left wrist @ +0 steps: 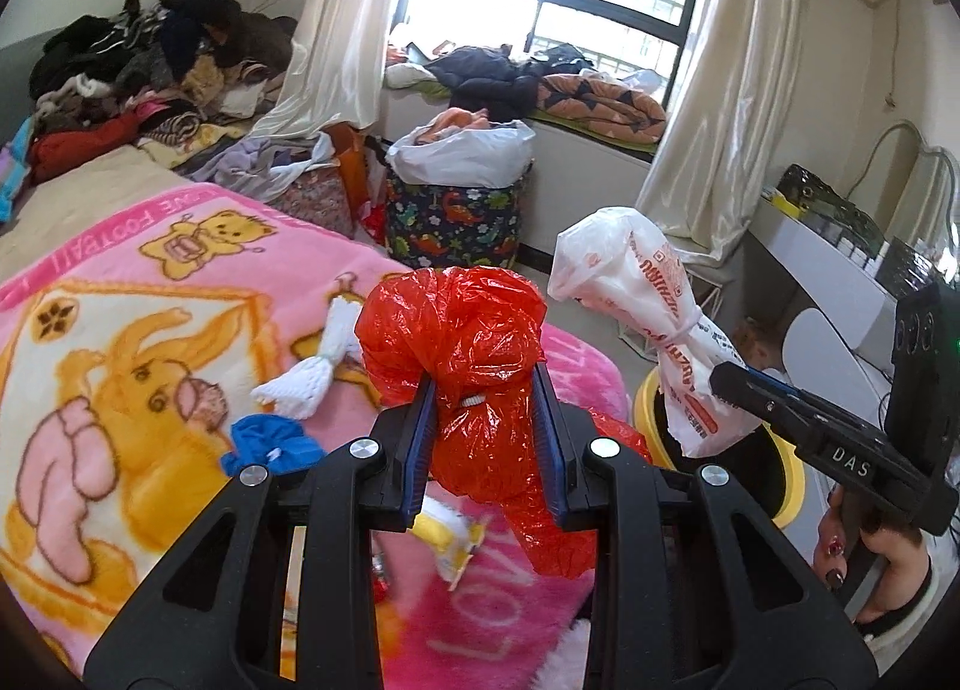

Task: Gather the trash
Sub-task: 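Carry both bags over the yellow bin and open both tools to drop them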

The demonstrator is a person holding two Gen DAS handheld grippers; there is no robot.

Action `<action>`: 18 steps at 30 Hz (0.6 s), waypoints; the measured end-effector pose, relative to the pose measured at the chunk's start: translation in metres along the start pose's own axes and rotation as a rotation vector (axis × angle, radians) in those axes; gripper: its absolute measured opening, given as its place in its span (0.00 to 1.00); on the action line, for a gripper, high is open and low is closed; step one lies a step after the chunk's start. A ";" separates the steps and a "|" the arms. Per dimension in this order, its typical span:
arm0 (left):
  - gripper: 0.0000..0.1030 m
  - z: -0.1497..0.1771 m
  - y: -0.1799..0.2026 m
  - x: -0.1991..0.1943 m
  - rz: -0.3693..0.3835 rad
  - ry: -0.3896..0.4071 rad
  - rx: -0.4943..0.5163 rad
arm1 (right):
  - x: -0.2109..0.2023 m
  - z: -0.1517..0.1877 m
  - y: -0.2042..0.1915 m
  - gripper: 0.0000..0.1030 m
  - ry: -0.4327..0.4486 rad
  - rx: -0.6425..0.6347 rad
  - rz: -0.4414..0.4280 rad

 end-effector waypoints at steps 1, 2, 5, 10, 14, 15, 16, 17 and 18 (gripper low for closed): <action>0.23 0.000 0.003 0.001 0.004 -0.001 0.007 | -0.002 0.001 0.004 0.31 0.002 0.007 0.009; 0.23 0.000 0.006 0.003 0.007 -0.004 0.011 | -0.005 0.001 0.005 0.31 0.003 0.012 0.012; 0.23 0.000 0.014 0.007 0.017 -0.009 0.027 | -0.012 0.002 0.014 0.31 0.015 0.025 0.032; 0.23 0.002 0.029 0.013 0.042 -0.017 0.050 | -0.021 0.003 0.030 0.31 0.025 0.054 0.068; 0.23 0.002 0.045 0.021 0.069 -0.024 0.074 | -0.028 0.004 0.049 0.31 0.028 0.102 0.109; 0.23 0.002 0.049 0.023 0.076 -0.026 0.079 | -0.029 0.004 0.055 0.31 0.029 0.114 0.118; 0.23 0.002 0.052 0.025 0.083 -0.027 0.086 | -0.031 0.005 0.061 0.31 0.029 0.127 0.129; 0.23 0.002 0.056 0.027 0.090 -0.028 0.095 | -0.032 0.007 0.066 0.31 0.029 0.137 0.138; 0.23 0.002 0.059 0.028 0.096 -0.029 0.101 | -0.034 0.008 0.072 0.31 0.030 0.149 0.153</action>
Point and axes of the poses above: each gripper's, at about its wrist camera, not at the fingertips, and x roughly the way its jaws point, y to its right, z to its underside, the point moved 1 cm from there along x, roughly the way its jaws point, and after that the axes turned 9 degrees about z, right-handed, at the moved point
